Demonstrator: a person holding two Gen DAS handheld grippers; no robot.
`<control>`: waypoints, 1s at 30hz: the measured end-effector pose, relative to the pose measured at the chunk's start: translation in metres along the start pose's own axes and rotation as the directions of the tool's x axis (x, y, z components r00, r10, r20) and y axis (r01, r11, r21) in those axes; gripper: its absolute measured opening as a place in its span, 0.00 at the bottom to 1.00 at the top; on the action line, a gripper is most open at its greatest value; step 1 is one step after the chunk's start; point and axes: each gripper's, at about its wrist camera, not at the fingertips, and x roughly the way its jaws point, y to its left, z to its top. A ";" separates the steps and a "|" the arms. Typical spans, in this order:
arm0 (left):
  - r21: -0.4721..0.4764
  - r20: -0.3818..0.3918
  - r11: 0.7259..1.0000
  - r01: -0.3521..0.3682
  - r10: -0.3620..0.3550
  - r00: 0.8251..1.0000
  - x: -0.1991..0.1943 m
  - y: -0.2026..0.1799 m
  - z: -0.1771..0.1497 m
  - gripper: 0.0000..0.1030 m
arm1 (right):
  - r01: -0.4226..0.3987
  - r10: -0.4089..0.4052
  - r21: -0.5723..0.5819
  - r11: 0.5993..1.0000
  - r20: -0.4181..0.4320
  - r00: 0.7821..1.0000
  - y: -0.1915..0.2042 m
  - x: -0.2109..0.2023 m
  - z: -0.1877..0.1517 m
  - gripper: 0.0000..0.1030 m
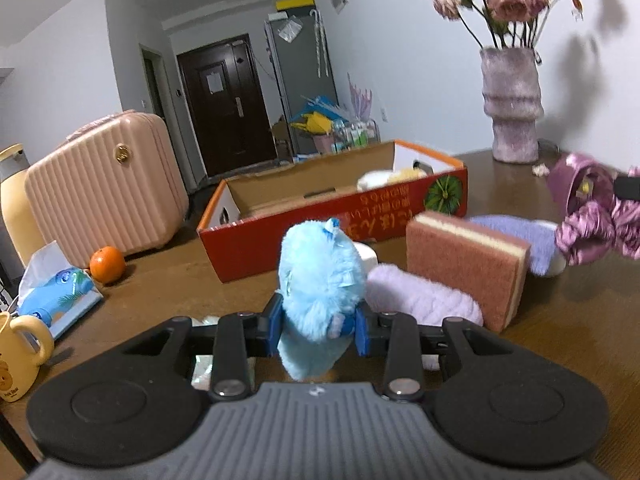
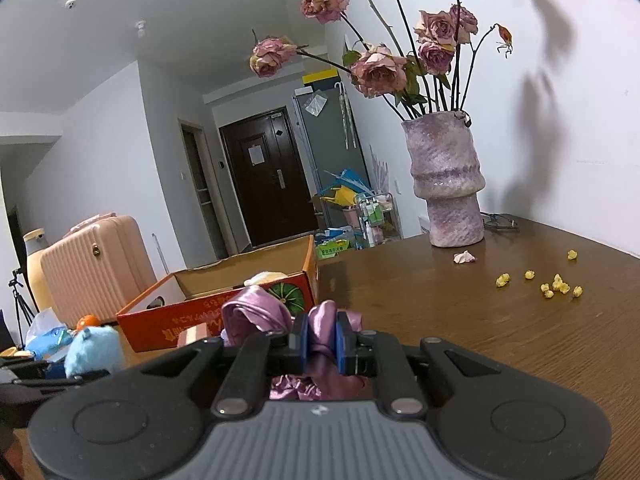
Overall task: Organize soft objects
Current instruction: 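Carry the plush toy and scrunchies with both grippers over the cardboard box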
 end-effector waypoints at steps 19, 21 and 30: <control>-0.102 0.114 0.994 0.038 -0.026 0.993 -0.036 0.021 0.025 0.34 | -0.002 0.001 0.019 1.000 0.045 0.999 0.021 0.000 0.005 0.12; -0.114 0.118 0.992 0.043 -0.029 0.993 -0.036 0.023 0.028 0.34 | -0.004 0.003 0.014 1.000 0.050 0.999 0.025 0.001 0.007 0.12; -0.142 0.136 0.989 0.047 -0.027 0.990 -0.029 0.036 0.041 0.34 | -0.020 0.021 -0.009 1.000 0.088 0.996 0.044 0.019 0.024 0.12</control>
